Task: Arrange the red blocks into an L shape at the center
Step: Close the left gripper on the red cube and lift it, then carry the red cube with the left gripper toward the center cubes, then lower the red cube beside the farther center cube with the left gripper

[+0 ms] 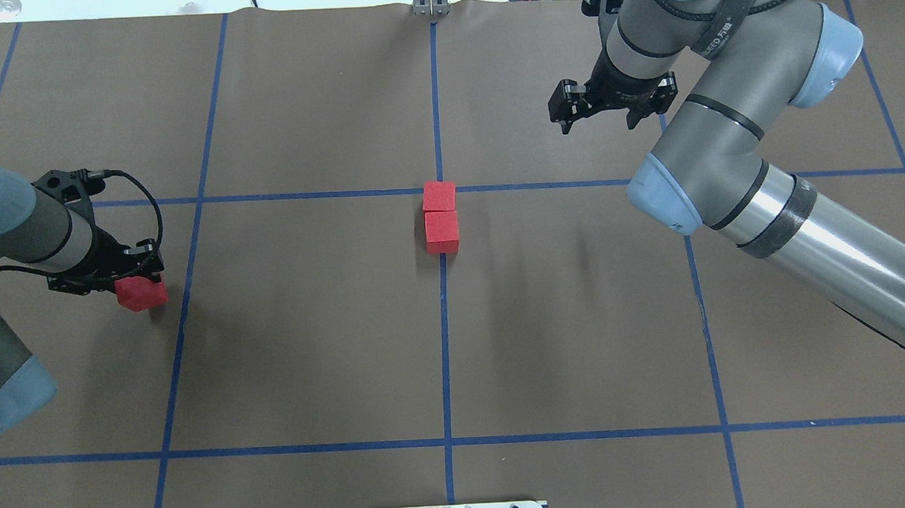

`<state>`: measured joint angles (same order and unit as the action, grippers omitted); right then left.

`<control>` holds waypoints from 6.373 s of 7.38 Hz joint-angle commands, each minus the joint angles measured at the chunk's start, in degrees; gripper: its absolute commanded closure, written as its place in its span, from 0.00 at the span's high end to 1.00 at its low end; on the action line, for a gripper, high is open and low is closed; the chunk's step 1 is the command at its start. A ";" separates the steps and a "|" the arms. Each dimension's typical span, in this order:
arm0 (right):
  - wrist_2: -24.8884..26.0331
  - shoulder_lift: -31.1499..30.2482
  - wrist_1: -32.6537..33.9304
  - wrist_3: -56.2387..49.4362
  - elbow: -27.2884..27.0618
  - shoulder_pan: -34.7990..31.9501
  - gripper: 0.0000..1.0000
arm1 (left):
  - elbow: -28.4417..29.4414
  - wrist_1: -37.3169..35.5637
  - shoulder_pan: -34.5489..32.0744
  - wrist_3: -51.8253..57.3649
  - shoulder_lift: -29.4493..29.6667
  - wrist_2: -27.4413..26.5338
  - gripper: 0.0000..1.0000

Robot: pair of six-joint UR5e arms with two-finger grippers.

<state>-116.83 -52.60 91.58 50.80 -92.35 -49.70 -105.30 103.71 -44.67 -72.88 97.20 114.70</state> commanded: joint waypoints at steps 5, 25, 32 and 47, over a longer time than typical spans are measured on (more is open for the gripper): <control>-0.07 -1.53 0.00 -0.62 -1.87 -0.75 0.99 | 3.93 -19.28 -1.83 -28.72 23.82 4.22 0.00; 0.02 -1.89 0.00 -0.09 -1.70 -1.19 0.99 | 44.57 -9.67 6.78 -68.80 52.66 0.35 0.00; 0.02 -2.24 0.00 -0.53 -1.52 -1.19 0.99 | 44.39 -9.75 6.87 -68.80 52.75 0.35 0.00; 0.02 -2.24 0.00 -0.71 -1.52 -1.54 0.99 | 43.86 -10.11 7.31 -68.89 52.75 0.26 0.00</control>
<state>-116.87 -54.89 91.58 50.11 -93.87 -51.20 -61.41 93.60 -37.35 -141.77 149.94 114.99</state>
